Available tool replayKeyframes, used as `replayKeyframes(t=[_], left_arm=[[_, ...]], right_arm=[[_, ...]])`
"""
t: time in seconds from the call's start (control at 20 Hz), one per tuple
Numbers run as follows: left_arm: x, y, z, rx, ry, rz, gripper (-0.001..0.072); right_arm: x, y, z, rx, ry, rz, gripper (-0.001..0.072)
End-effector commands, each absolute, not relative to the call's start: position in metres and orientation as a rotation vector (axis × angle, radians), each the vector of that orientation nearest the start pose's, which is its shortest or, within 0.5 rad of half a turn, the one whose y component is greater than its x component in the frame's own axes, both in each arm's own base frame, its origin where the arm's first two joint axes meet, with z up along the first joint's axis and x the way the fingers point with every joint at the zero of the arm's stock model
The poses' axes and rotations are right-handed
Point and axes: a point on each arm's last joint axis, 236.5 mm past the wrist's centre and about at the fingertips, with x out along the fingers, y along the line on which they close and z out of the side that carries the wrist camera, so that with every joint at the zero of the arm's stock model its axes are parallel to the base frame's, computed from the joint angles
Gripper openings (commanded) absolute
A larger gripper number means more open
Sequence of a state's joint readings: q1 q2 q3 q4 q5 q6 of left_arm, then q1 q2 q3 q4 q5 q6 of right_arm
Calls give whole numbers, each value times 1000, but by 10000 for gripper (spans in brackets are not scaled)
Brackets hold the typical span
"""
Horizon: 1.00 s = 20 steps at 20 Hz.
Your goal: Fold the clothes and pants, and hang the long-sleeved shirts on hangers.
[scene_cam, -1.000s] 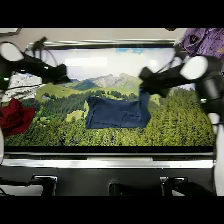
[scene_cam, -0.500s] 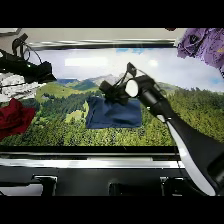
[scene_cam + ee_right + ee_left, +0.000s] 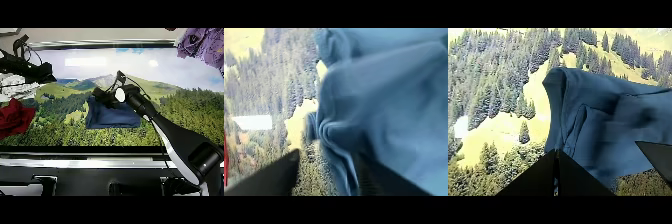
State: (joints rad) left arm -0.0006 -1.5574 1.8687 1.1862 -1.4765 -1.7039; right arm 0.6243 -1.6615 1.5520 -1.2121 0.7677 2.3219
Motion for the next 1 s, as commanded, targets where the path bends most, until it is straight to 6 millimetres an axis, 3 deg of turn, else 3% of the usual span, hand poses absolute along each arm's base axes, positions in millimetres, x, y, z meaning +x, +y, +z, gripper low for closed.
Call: replayKeyframes(t=[0.0,0.05,0.2,0.3,0.4,0.5,0.6,0.75,0.95], left_arm=[[463,-88,137,-372,1178,-240,21],[464,-88,136,-373,1179,-240,21],[464,-88,136,-373,1181,-239,21],[464,-88,136,-372,1181,-239,21],[464,-88,136,-373,1180,-239,21],[464,-88,136,-372,1180,-239,22],[464,-88,136,-372,1180,-239,22],[464,-88,136,-372,1180,-239,22],[464,-88,136,-372,1180,-239,22]], right_arm=[[421,384,50,677,1149,407,505],[418,379,58,665,1148,415,558],[420,335,84,601,1147,413,559],[423,276,95,518,1168,390,560],[427,202,96,440,1205,340,561],[432,130,84,436,1237,270,590],[432,86,64,547,1256,260,591],[417,71,16,733,1281,326,591],[403,100,-43,844,1318,414,590]])
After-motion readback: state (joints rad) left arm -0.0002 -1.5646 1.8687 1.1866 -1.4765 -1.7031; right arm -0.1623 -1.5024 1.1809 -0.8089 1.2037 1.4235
